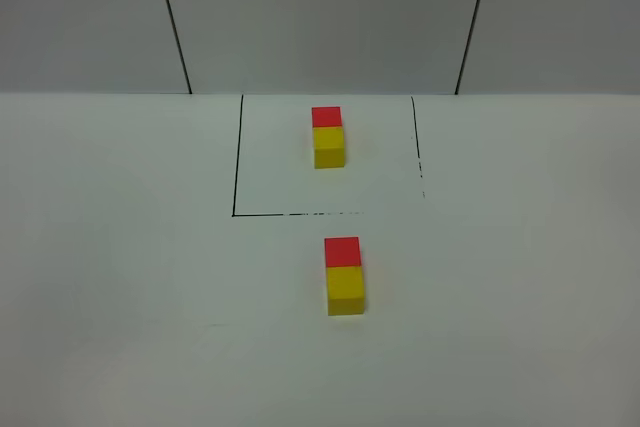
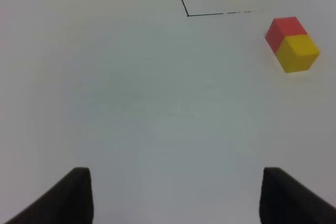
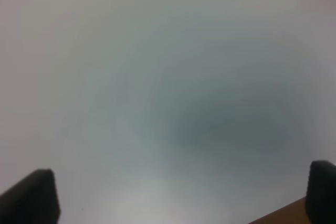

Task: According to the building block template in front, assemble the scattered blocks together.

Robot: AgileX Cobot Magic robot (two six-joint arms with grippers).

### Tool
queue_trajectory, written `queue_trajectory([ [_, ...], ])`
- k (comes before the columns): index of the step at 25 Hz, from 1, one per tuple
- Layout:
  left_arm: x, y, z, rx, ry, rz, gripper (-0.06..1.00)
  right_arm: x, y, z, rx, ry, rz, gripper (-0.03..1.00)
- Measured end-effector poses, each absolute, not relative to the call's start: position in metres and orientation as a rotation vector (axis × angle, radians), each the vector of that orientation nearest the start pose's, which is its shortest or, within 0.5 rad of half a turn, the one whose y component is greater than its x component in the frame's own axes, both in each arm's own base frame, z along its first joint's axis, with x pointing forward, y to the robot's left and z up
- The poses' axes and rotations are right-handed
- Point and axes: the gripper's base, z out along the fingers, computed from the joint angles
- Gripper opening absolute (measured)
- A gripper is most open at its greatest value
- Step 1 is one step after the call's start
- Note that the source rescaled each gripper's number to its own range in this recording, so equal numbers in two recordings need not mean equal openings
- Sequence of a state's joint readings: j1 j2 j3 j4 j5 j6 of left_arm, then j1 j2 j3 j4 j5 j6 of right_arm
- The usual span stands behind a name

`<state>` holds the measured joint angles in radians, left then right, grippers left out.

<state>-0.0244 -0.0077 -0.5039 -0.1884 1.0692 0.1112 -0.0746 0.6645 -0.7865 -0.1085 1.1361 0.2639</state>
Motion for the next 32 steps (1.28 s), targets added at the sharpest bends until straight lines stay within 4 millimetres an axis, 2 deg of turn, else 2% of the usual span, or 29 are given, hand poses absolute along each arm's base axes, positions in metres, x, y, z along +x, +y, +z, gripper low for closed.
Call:
queue_trajectory([
  [8,-0.008,-0.015,0.279,0.149,2.026,-0.171,0.43,0.044,-0.005,0.306,0.244,2.338,0.041,0.77],
  [15,-0.008,-0.015,0.279,0.148,2.026,-0.171,0.43,0.008,-0.009,0.282,0.222,2.168,0.043,0.73],
  [18,-0.008,-0.015,0.279,0.148,2.026,-0.171,0.43,-0.005,-0.013,0.279,0.221,2.086,0.015,0.73],
  [32,-0.008,-0.015,0.279,0.148,2.026,-0.171,0.43,-0.005,-0.013,0.275,0.213,2.03,0.012,0.72],
])
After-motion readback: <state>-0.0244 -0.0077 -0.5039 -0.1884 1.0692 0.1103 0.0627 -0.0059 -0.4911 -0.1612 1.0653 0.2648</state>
